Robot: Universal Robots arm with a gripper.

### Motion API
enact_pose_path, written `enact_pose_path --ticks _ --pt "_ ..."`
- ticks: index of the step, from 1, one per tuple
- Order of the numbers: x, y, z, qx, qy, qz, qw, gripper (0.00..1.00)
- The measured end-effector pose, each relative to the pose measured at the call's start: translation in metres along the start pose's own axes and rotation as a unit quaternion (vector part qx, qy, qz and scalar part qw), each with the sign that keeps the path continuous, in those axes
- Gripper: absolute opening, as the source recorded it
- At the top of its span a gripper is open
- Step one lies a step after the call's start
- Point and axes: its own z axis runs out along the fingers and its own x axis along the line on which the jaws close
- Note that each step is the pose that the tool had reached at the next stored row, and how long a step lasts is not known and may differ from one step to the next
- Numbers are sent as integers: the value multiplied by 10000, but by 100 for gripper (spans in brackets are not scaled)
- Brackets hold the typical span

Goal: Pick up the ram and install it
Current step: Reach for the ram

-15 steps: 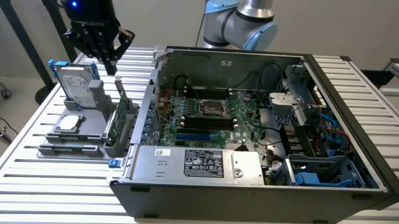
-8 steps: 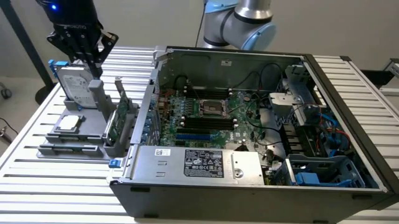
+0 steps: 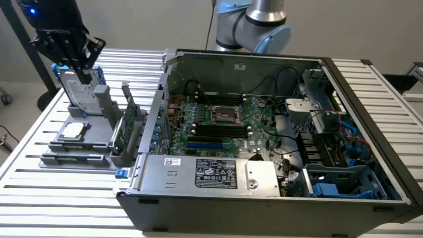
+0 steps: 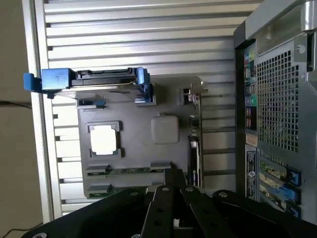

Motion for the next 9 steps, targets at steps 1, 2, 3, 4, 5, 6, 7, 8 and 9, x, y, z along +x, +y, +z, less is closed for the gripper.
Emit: enact_pose_path --ticks 1,2,3,4,5,6,7,8,9 --pt "45 -3 8 3 1 0 10000 11" --pt "90 -7 16 7 3 0 10000 11" --pt "135 -10 24 10 4 0 10000 11" --pt "180 -13 31 13 7 0 10000 11" --pt "225 -17 39 17 8 0 10000 11" --pt "274 -21 47 20 10 0 10000 11" --pt "318 -24 55 24 12 0 10000 11" --pt "363 -27 62 28 14 0 10000 11" --pt "408 -31 70 31 16 0 10000 11"
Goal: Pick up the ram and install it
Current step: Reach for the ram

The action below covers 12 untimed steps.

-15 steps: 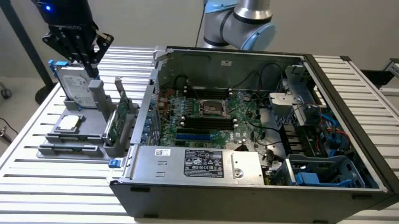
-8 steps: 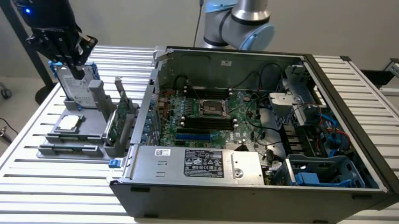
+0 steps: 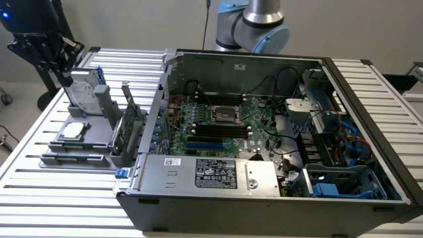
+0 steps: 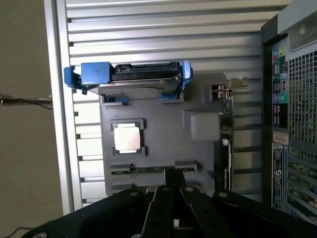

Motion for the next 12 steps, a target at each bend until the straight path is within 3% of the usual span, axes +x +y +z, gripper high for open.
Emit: enact_pose_path --ticks 3,8,12 --pt "80 -7 9 12 4 -4 10000 11" --pt "89 -19 12 23 5 -39 10000 11" --pt "82 -113 19 25 23 -59 10000 11"
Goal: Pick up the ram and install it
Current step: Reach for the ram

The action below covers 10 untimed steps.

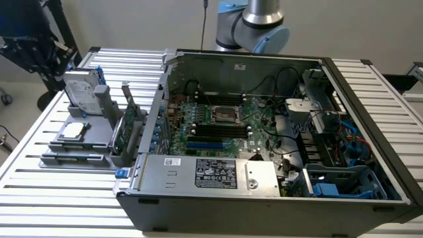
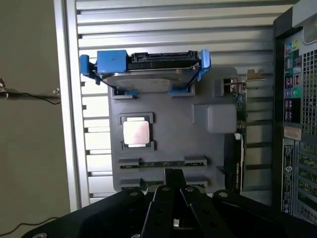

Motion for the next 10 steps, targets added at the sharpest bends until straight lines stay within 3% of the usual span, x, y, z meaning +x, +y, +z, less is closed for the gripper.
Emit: enact_pose_path --ticks 10 --pt "-15 -249 16 3 53 -66 10000 11"
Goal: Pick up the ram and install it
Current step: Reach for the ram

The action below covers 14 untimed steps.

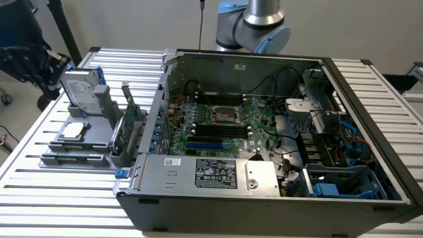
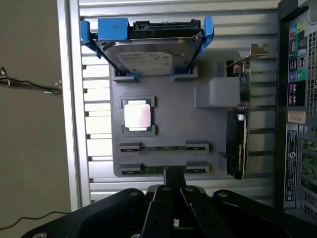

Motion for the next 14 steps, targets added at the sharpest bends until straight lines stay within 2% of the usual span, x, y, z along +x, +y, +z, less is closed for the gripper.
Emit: enact_pose_path --ticks 4,6,10,14 --pt "0 -8 10 5 42 -195 9998 11" --pt "-1 -9 14 7 52 -343 9994 11" --pt "-1 -10 23 12 55 -559 9984 11" --pt "2 -10 29 24 53 -637 9980 11"
